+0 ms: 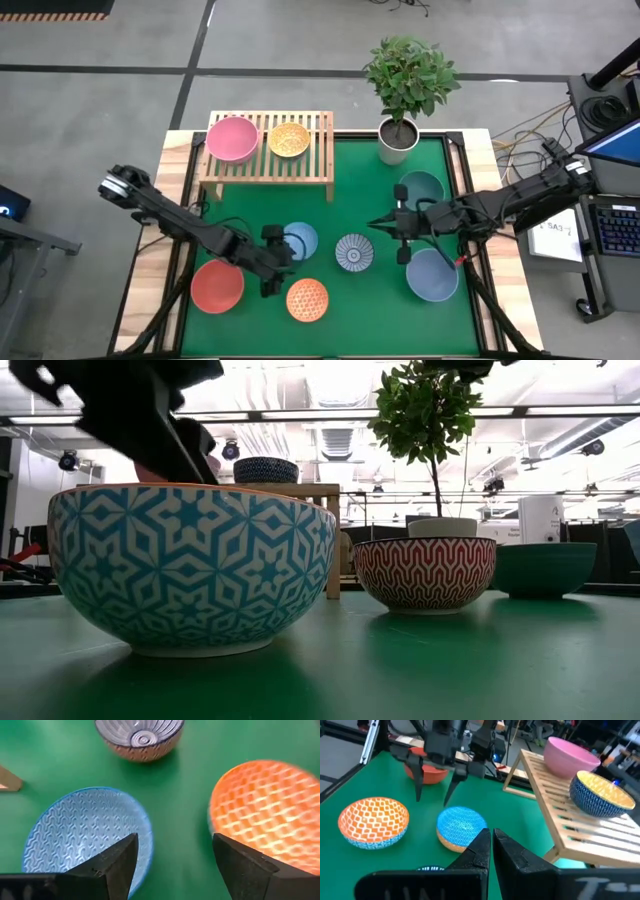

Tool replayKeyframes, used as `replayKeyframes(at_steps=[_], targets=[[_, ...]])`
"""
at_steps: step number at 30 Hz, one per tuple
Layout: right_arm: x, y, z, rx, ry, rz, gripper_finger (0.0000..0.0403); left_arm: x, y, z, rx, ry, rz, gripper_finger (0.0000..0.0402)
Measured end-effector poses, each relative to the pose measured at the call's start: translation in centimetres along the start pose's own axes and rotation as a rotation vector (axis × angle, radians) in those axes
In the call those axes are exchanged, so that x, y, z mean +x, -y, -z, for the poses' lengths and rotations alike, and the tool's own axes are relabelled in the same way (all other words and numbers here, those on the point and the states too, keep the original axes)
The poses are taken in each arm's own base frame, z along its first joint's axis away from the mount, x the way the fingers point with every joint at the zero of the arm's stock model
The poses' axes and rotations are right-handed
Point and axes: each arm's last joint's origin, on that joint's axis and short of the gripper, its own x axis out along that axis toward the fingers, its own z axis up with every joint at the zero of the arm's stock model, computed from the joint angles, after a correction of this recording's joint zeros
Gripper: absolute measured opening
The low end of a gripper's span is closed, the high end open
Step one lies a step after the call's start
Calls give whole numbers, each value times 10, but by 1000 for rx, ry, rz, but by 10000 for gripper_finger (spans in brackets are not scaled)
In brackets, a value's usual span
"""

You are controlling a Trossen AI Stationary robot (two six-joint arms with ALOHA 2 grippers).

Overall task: Place and stack bowls onto a shelf
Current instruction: Stack the light blue patterned bowl on top of the yellow patterned bowl on the shelf

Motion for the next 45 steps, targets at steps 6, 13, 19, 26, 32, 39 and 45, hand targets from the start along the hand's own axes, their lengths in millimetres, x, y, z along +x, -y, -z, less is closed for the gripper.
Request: replayKeyframes(at_steps=[6,13,19,26,32,39,45], targets=[[-4,1,-1,-6,12,-24,9,22,1,9,43,-106,-84,218],[-5,1,-1,-26,11,-23,9,33,2,16,59,-156,-98,187],[-5,1,-1,-14,9,-23,9,40,2,20,61,-184,-113,141],[-5,1,0,-45,4,-22,9,34,6,8,80,-218,-97,14],[-5,1,0,-46,2,-22,9,16,10,-21,179,-263,-99,5],[-5,1,0,-48,0,-23,9,-27,14,-74,375,-262,-75,3],[-5,1,0,-70,0,-22,9,-87,-7,-115,470,-153,-136,2]])
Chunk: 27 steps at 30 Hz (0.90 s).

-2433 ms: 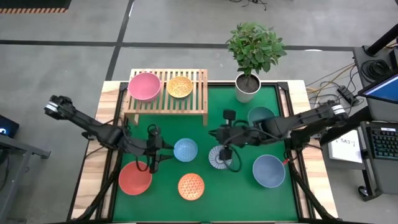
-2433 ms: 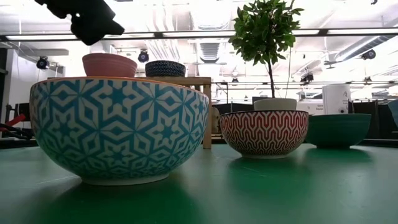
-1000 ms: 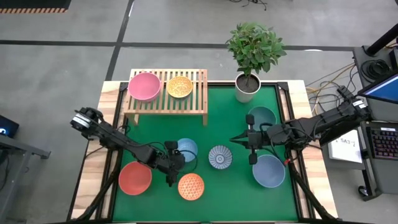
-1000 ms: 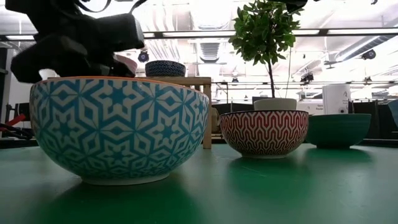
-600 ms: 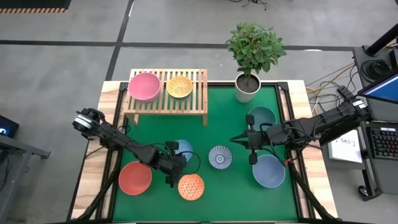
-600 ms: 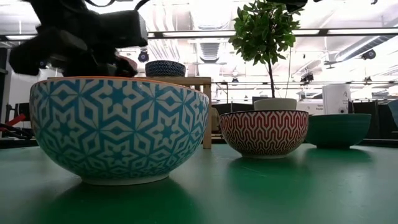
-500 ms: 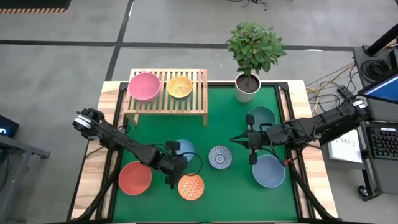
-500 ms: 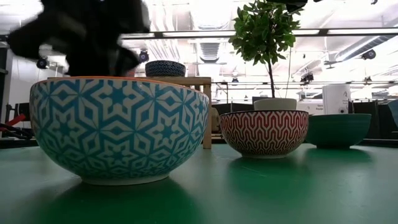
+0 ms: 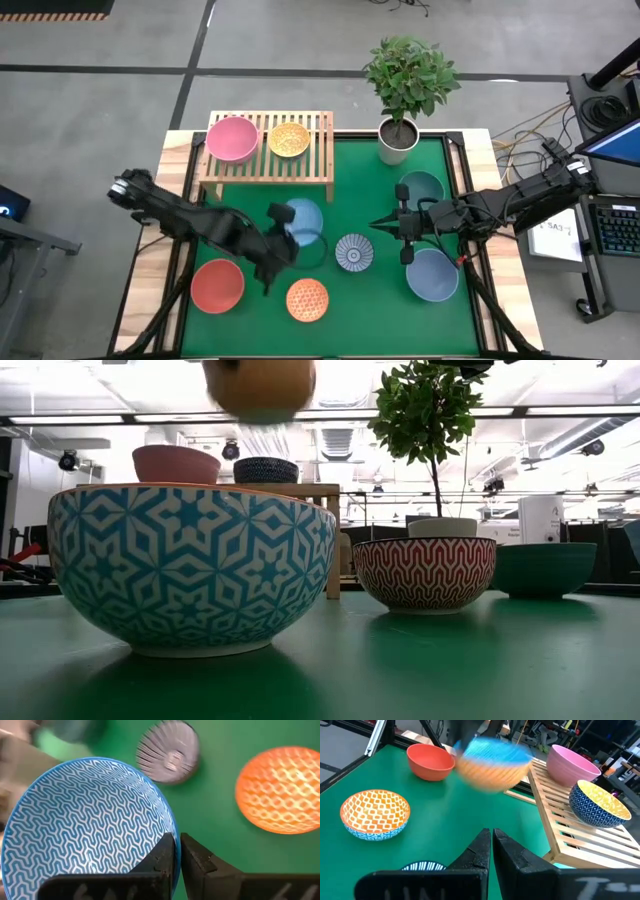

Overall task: Place and stack bowls onto a shelf
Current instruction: Stack the light blue patterned bowl on top of the yellow patterned bowl on the shelf

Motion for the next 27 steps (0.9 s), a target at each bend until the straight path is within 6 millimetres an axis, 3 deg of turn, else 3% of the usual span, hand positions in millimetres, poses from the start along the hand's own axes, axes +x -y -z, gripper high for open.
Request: replayKeyframes(at_steps=[5,11,19,27], targets=[[0,0,0,-3,0,0,9,-41,-43,11,-32,96,-96,1],[0,0,0,-3,2,1,9,-63,-104,40,-125,105,-263,1],[0,0,0,-2,2,1,9,-49,-178,78,-294,129,-172,0],[0,0,1,3,-6,-1,9,-23,-207,96,-303,38,-152,2]])
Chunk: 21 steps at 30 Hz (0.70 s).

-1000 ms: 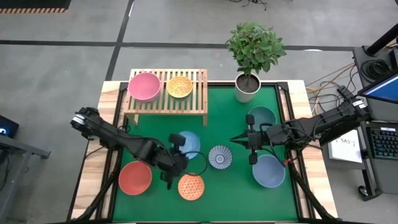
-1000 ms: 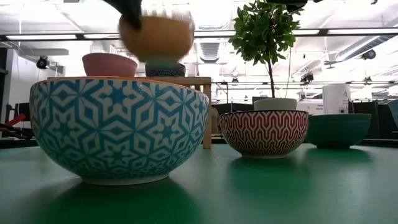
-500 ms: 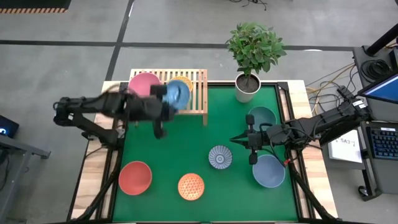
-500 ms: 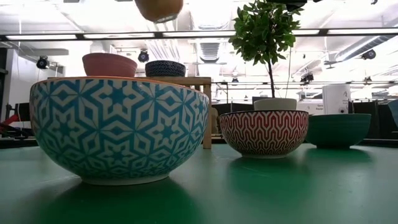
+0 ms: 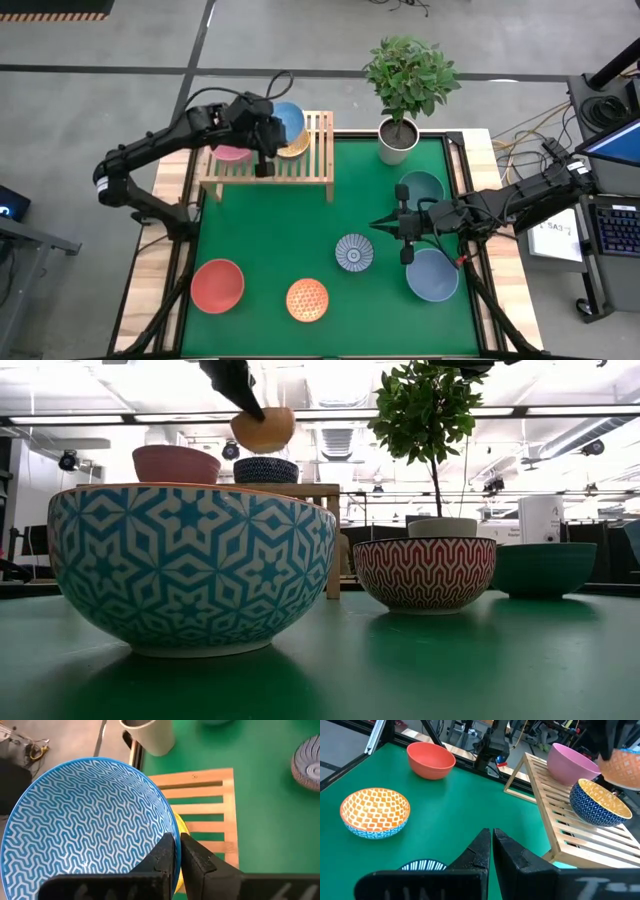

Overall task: Place and stack bowls onto a shelf
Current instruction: Stack the light blue patterned bowl on top of the yellow patterned bowl on the shelf

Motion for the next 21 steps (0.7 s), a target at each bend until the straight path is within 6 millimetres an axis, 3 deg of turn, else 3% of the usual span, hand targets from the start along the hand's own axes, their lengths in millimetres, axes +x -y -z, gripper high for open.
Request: replayKeyframes(at_steps=[21], targets=[[0,0,2,25,-25,2,9,28,4,3,30,-105,81,6]])
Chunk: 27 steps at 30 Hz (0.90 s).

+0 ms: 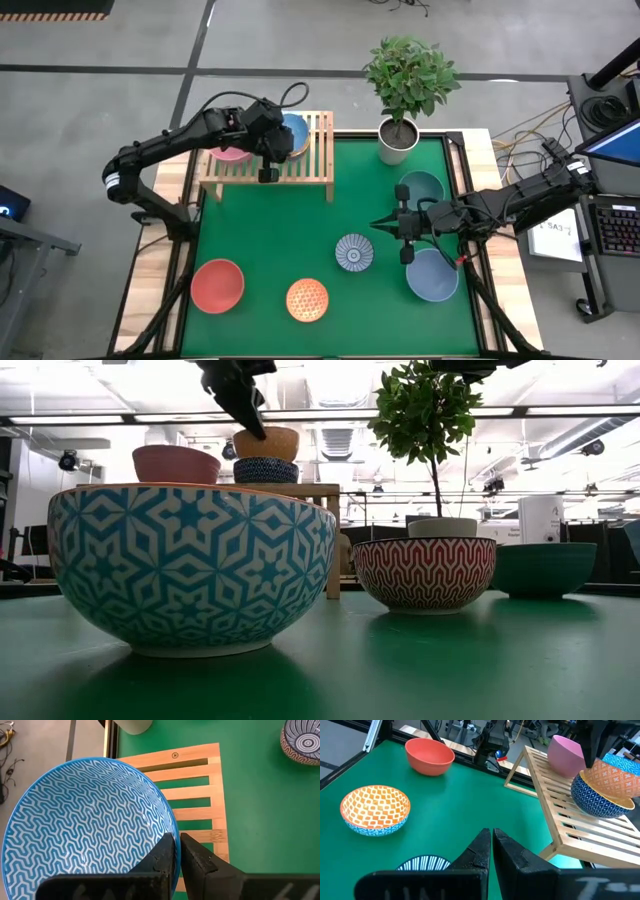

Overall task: Place and stack bowls onto a shelf
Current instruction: Stack the light blue patterned bowl on top of the yellow patterned bowl on the shelf

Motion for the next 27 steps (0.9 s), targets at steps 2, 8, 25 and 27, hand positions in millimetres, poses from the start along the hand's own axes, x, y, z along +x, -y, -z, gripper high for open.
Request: replayKeyframes(at_steps=[2,8,25,27], targets=[[0,0,0,0,0,0,9,2,0,0,0,-12,-6,6],[0,0,0,-1,0,0,9,4,-1,1,-4,-28,-20,6],[0,0,0,4,-1,0,9,3,-2,0,-32,-25,-27,60],[0,0,0,4,-1,-1,9,3,-2,1,-32,-25,-26,68]])
